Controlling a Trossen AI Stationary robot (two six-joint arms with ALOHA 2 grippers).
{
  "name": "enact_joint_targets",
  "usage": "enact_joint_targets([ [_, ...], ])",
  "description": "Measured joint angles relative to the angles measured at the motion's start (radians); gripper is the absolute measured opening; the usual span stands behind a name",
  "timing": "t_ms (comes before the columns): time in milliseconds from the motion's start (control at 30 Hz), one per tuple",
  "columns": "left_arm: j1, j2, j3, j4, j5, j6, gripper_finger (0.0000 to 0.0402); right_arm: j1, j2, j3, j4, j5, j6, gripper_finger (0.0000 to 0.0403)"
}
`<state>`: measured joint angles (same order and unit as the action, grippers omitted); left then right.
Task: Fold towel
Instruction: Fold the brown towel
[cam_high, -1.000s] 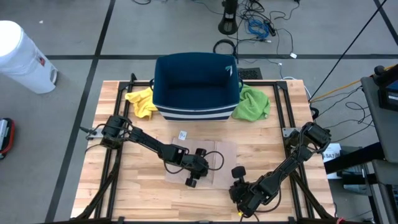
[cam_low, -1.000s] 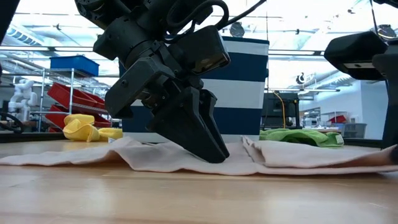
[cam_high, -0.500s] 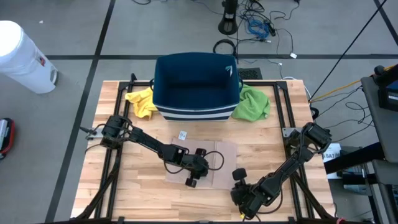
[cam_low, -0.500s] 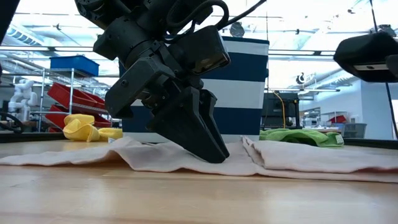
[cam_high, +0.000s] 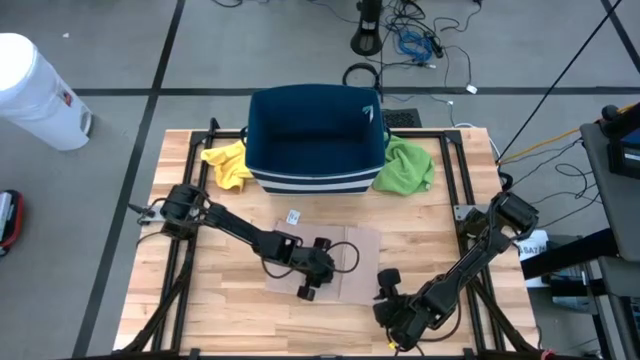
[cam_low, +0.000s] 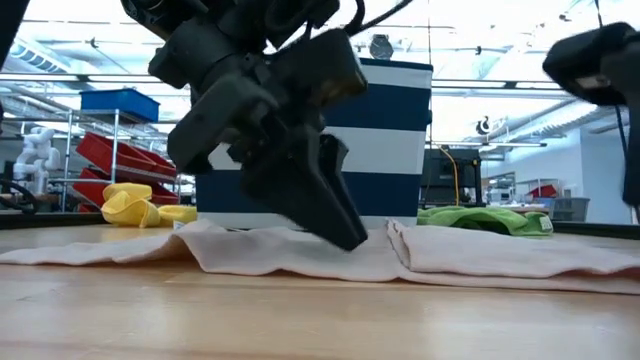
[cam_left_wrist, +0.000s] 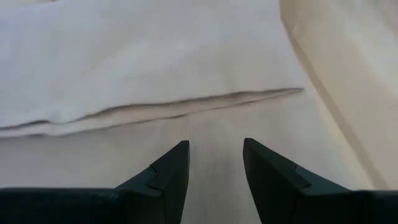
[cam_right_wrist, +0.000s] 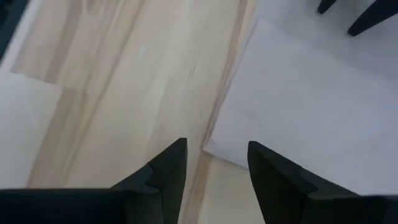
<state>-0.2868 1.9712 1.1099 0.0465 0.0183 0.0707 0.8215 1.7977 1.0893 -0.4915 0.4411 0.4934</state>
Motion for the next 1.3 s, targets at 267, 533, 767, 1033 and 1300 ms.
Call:
enact_joint_targets([
  [267, -0.006, -0.026, 0.002, 0.016, -0.003, 0.011, 0.0158, 0.013, -0.052, 0.000, -0.053, 0.090, 0.020, 0.0149],
  [533, -0.031, -0.027, 0.002, 0.063, -0.004, -0.077, 0.0158, -0.008, -0.049, -0.002, -0.131, 0.180, 0.047, 0.0146],
  [767, -0.044, -0.027, 0.003, 0.097, -0.005, -0.137, 0.0158, -0.050, -0.049, -0.002, -0.077, 0.197, -0.070, 0.0146],
  [1033, -0.043, -0.028, 0.005, 0.027, -0.092, -0.172, 0.0158, -0.119, -0.049, -0.008, -0.012, 0.085, -0.247, 0.0146],
  [1300, -0.043, -0.028, 0.005, -0.194, -0.313, -0.294, 0.0158, -0.183, -0.048, -0.124, 0.063, 0.047, -0.274, 0.0146],
])
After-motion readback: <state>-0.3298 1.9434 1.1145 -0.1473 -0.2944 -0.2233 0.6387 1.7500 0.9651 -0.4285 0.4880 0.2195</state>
